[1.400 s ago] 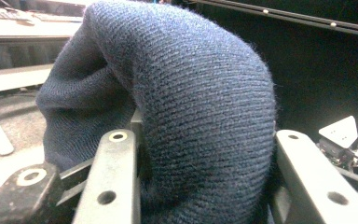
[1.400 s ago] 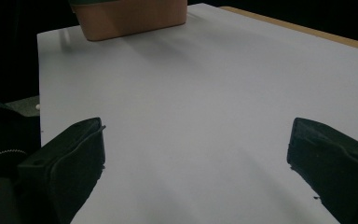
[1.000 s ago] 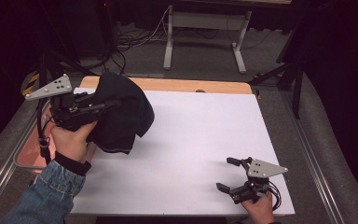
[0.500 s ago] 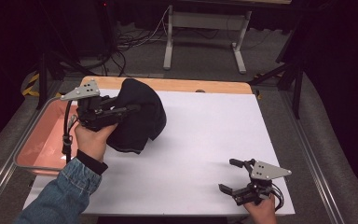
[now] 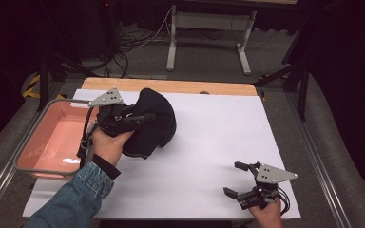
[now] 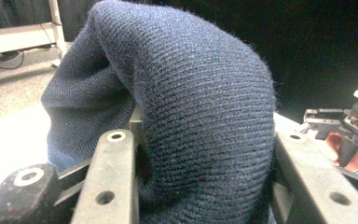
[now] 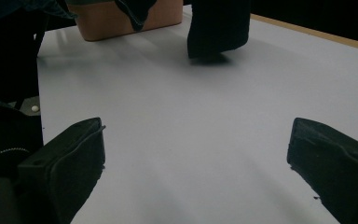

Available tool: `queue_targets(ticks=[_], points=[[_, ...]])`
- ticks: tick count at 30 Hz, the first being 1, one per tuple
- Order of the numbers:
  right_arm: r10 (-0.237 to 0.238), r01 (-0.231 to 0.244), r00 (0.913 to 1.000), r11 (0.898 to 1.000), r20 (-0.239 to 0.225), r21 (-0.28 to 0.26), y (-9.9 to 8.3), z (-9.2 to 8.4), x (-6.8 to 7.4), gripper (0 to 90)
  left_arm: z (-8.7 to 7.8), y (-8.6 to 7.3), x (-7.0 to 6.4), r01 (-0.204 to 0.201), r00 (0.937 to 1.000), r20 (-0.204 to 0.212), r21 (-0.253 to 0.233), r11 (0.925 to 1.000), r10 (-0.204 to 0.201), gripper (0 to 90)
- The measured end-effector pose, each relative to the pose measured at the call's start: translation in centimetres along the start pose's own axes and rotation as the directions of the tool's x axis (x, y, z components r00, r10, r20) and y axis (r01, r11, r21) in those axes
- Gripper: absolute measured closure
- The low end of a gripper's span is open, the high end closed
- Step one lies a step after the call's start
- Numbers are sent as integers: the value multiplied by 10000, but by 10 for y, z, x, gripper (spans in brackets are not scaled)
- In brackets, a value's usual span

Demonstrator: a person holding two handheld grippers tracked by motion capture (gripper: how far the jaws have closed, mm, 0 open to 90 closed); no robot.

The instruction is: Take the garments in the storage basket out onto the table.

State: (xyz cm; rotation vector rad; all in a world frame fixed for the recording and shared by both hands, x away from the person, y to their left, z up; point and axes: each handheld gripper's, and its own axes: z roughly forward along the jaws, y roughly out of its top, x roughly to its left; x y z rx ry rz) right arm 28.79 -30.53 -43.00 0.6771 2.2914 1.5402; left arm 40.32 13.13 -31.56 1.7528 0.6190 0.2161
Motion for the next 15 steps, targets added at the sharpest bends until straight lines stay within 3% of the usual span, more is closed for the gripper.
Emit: queue_targets(ticks=[10, 15], points=[[-4, 4, 10000, 10000, -8, 11, 0, 0, 0, 46, 23, -12, -5, 147, 9990, 423, 378, 9992, -163, 586], [-16, 16, 10000, 10000, -19, -2, 0, 0, 0, 46, 35, -15, -12, -95, 9985, 550, 668, 9977, 58, 586]])
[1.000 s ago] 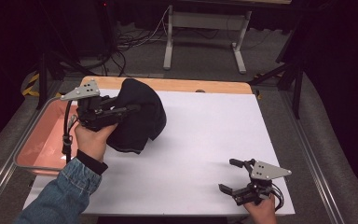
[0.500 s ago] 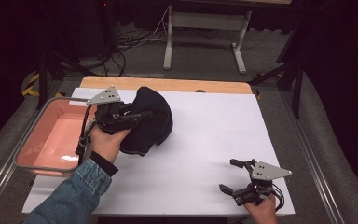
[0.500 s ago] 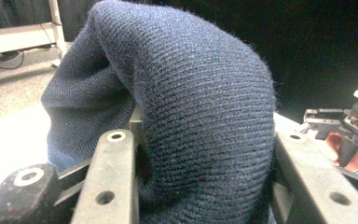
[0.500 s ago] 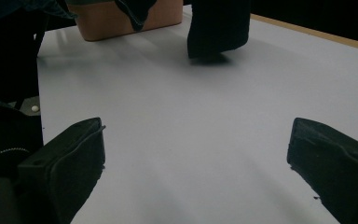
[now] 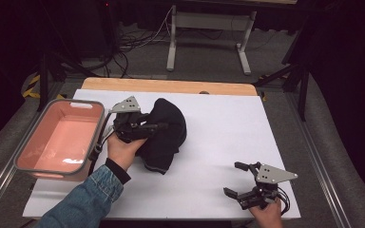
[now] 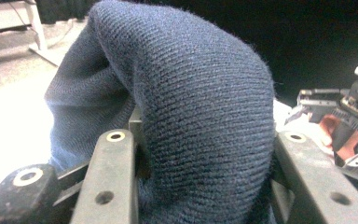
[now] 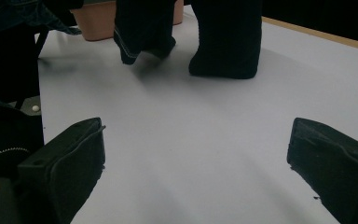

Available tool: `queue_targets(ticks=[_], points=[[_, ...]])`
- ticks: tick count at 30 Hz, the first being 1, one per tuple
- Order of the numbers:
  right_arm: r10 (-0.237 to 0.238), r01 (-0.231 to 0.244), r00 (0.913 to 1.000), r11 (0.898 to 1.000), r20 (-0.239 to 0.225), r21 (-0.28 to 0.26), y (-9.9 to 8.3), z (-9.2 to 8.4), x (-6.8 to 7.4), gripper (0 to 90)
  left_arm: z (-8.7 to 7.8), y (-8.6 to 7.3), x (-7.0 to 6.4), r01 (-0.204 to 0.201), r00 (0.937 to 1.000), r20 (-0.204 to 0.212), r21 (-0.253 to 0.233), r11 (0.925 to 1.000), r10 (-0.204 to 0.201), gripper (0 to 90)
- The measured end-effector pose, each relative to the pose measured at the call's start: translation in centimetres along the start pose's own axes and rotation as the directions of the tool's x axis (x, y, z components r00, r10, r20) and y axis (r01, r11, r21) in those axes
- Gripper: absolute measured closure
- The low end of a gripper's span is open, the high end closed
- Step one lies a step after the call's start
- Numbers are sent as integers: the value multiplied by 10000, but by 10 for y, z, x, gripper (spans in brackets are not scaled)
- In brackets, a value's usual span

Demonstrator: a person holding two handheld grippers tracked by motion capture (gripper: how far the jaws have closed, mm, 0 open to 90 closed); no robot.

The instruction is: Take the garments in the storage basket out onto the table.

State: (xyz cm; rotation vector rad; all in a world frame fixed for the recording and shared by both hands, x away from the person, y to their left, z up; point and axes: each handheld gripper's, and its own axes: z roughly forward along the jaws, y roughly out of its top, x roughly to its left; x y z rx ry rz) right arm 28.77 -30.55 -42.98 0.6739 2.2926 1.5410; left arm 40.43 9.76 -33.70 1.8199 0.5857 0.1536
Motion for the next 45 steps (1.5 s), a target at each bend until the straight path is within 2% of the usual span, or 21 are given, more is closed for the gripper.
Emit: queue_targets(ticks=[9, 12, 19, 23, 27, 31, 35, 41, 45], points=[[-18, 18, 10000, 10000, -7, -5, 0, 0, 0, 46, 14, -5, -6, -109, 9998, 156, 349, 9993, 103, 581], [-8, 8, 10000, 10000, -28, -3, 0, 0, 0, 46, 22, -9, -8, -136, 9997, 229, 693, 9975, 120, 576], [30, -30, 9999, 10000, -108, -9, 0, 0, -1, 46, 32, -13, -8, -5, 9990, 438, 1081, 9941, -42, 566], [39, -39, 9999, 10000, -103, 4, 0, 0, -1, 46, 38, -17, -10, 20, 9987, 505, 1145, 9934, -78, 559], [19, -19, 9999, 10000, -107, -32, 0, 0, -1, 46, 44, -21, -10, 122, 9973, 699, 1413, 9899, -223, 552], [22, -22, 10000, 10000, -96, -18, 0, 0, -1, 46, 52, -26, -13, 4, 9960, 880, 1896, 9819, -174, 526], [20, -20, 9999, 10000, -99, -18, 0, 0, -1, 46, 61, -33, -19, -291, 9948, 1023, 2577, 9658, 27, 476], [49, -49, 9999, 10000, -114, -5, 0, 0, -1, 46, 68, -40, -30, -859, 9925, 1099, 3169, 9446, 534, 349], [21, -21, 9999, 10000, -108, -10, 0, 0, -1, 46, 68, -42, -32, -890, 9896, 1360, 3210, 9429, 471, 306]])
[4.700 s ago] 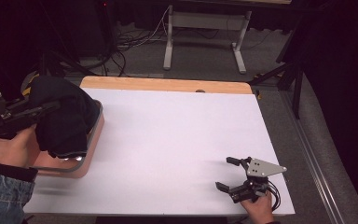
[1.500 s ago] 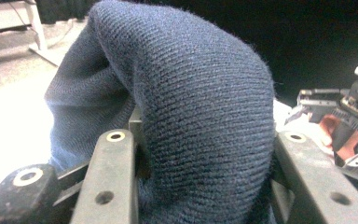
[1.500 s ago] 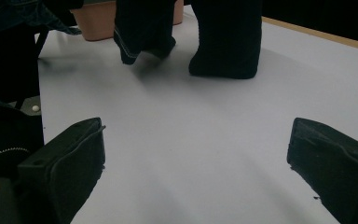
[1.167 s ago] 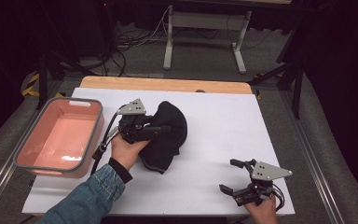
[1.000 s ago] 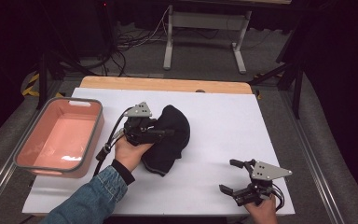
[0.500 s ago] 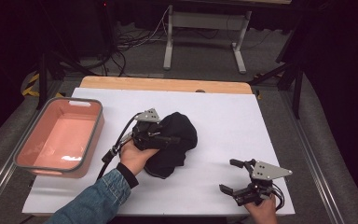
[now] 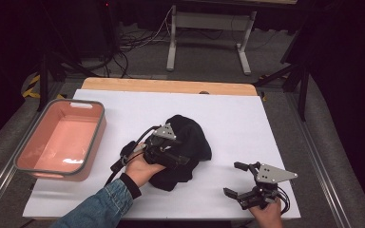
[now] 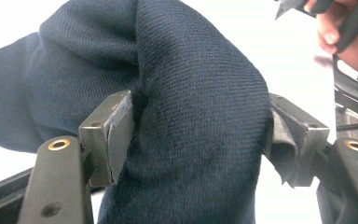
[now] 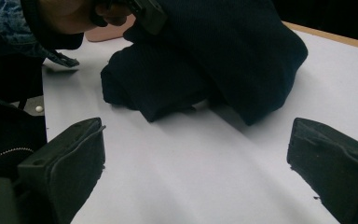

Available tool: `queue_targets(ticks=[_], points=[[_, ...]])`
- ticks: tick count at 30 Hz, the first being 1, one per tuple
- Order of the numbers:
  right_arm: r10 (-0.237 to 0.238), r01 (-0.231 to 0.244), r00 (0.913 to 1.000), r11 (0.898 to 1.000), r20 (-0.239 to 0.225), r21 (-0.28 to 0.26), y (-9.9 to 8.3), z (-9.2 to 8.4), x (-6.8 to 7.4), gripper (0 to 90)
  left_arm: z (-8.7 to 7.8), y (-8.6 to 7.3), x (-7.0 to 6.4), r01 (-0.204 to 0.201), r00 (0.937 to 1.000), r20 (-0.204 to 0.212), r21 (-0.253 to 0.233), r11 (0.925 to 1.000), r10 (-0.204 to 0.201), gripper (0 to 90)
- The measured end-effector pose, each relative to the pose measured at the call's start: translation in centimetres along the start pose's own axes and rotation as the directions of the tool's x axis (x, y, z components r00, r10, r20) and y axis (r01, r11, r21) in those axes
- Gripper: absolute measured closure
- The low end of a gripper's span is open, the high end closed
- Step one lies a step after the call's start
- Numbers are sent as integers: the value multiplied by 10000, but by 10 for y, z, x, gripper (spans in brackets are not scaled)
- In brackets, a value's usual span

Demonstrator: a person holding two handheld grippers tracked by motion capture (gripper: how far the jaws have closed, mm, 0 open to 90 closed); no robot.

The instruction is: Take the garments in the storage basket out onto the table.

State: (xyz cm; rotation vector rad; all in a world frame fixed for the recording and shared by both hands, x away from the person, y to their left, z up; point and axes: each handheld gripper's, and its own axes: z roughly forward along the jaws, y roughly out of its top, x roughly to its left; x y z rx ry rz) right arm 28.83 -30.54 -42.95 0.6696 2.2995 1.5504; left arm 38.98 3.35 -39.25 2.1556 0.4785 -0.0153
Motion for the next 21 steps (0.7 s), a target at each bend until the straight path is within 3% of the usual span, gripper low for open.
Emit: queue_targets(ticks=[7, 12, 18, 21], points=[[3, -3, 10000, 10000, -4, 9, 0, 0, 0, 46, -11, 0, 0, 34, 9997, 257, -698, 9976, -16, 160], [-2, 2, 10000, 10000, 0, 2, 0, 0, 0, 46, -17, 1, -2, -265, 9996, 109, -1141, 9931, 279, 13], [24, -24, 10000, 10000, -18, 17, 0, 1, 0, 46, -29, 0, -7, -677, 9975, -276, -1112, 9915, 651, 0], [24, -24, 10000, 10000, -33, -7, 0, 1, 1, 46, -34, -1, -10, -926, 9940, -672, -1040, 9903, 859, 1]])
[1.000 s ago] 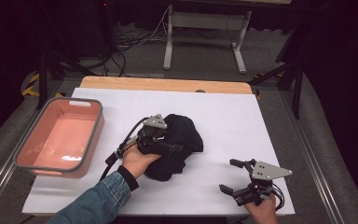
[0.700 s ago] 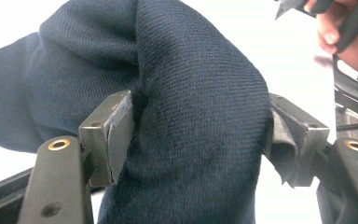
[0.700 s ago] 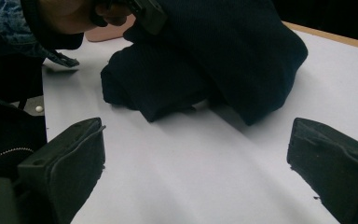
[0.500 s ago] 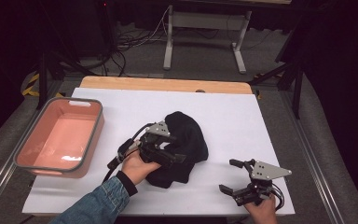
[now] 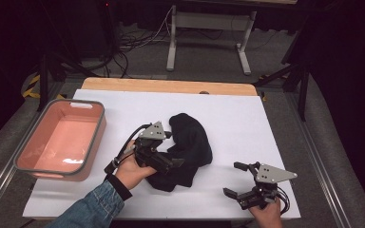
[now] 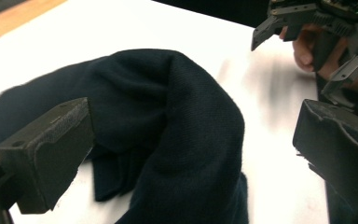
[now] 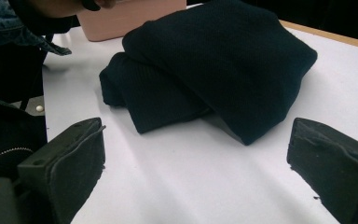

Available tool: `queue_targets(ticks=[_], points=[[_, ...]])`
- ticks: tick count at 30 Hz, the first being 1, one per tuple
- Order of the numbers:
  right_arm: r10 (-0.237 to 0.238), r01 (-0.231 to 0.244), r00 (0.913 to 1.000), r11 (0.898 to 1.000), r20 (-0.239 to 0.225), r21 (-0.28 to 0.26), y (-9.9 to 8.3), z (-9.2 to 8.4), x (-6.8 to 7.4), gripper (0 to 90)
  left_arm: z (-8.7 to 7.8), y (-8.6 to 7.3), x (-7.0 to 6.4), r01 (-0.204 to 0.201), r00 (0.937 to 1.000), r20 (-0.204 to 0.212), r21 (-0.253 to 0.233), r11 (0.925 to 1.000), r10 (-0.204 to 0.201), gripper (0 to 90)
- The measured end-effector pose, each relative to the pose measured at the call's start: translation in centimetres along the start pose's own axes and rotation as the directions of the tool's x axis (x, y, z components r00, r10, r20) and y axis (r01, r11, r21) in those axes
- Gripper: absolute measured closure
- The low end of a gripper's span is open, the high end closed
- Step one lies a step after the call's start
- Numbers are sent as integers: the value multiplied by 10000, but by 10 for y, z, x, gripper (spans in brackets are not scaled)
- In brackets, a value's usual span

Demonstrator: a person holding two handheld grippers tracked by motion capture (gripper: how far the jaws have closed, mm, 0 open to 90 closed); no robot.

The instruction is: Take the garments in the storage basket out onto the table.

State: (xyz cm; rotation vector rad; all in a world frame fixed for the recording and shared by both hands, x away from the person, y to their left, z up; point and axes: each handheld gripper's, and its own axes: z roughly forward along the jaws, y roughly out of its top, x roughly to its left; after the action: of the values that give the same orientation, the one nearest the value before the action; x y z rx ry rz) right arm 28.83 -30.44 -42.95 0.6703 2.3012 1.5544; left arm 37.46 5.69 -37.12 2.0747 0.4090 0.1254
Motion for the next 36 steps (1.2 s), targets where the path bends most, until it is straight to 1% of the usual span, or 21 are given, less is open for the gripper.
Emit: queue_targets(ticks=[1, 2, 3, 6, 11, 12, 13, 15, 16, 18, 21, 23, 24, 26, 27, 29, 30, 32, 34, 35, 36], points=[[-9, 9, 10000, 10000, 5, -2, 0, 0, 0, 46, -1, 0, -1, -84, 9998, -176, 130, 9999, 87, 3], [1, -1, 10000, 10000, 0, 1, 0, 0, 0, 46, -2, -1, -2, -108, 9996, -241, 192, 9998, 113, 3], [-16, 16, 10000, 10000, 3, 8, 0, 0, 0, 46, -3, -2, -2, -161, 9995, -275, 275, 9995, 169, 4], [-7, 7, 10000, 10000, -16, 8, 0, 1, 0, 46, -7, -4, -1, -107, 9995, -293, 285, 9995, 115, 4], [-19, 19, 10000, 10000, -38, 31, 0, 2, 0, 46, -20, -8, 0, 80, 9999, -144, -227, 9997, -83, 12], [-15, 15, 10000, 10000, -40, 35, 1, 2, 0, 46, -22, -8, 0, 228, 9997, -11, -315, 9992, -229, 19], [-5, 5, 10000, 10000, -49, 33, 1, 2, 0, 45, -24, -9, -1, 226, 9997, -11, -297, 9993, -226, 30], [-32, 32, 10000, 10000, -58, 41, 1, 3, 0, 43, -30, -11, -2, 69, 9997, -217, -367, 9993, -77, 36], [-37, 37, 10000, 10000, -56, 53, 1, 3, 0, 41, -33, -13, -3, 31, 9997, -228, -417, 9991, -40, 37], [-34, 34, 10000, 10000, -64, 40, 1, 4, -1, 39, -37, -16, -3, 38, 9997, -223, -491, 9988, -49, 36], [-27, 27, 9999, 10000, -124, -8, 1, 4, -2, 33, -45, -23, -3, 25, 9992, -387, -515, 9987, -45, 35], [-27, 27, 9999, 10000, -159, -22, 1, 4, -2, 30, -52, -28, -2, 51, 9991, -415, -607, 9981, -77, 33], [-21, 21, 9998, 10000, -183, -14, 1, 4, -2, 27, -54, -30, -2, 65, 9993, -360, -684, 9976, -89, 24], [-29, 30, 9997, 10000, -259, 26, 1, 5, -2, 21, -61, -36, -1, 173, 9998, -37, -1129, 9935, -179, 5], [-13, 15, 9994, 10000, -347, 56, 1, 5, -3, 20, -63, -38, -1, 171, 9999, 17, -1210, 9925, -171, 4], [-1, 6, 9991, 9999, -432, 112, 1, 7, -3, 15, -69, -43, -2, 96, 9999, -36, -1349, 9908, -102, 0], [-1, 6, 9990, 9999, -446, 117, 1, 7, -3, 14, -72, -47, -3, -4, 9999, -142, -1449, 9894, -17, 0], [-10, 14, 9990, 9999, -445, 99, 2, 7, -3, 12, -76, -52, -4, -49, 9993, -375, -1397, 9902, -4, 0], [-13, 16, 9991, 10000, -435, 71, 2, 7, -3, 11, -80, -59, -4, 138, 9981, -580, -1205, 9926, -209, 0], [-6, 9, 9990, 10000, -442, 65, 2, 7, -3, 10, -81, -62, -3, 243, 9975, -623, -1204, 9924, -320, 1], [-5, 8, 9990, 10000, -437, 69, 2, 7, -3, 10, -84, -66, -2, 338, 9966, -701, -1350, 9903, -436, 1]])
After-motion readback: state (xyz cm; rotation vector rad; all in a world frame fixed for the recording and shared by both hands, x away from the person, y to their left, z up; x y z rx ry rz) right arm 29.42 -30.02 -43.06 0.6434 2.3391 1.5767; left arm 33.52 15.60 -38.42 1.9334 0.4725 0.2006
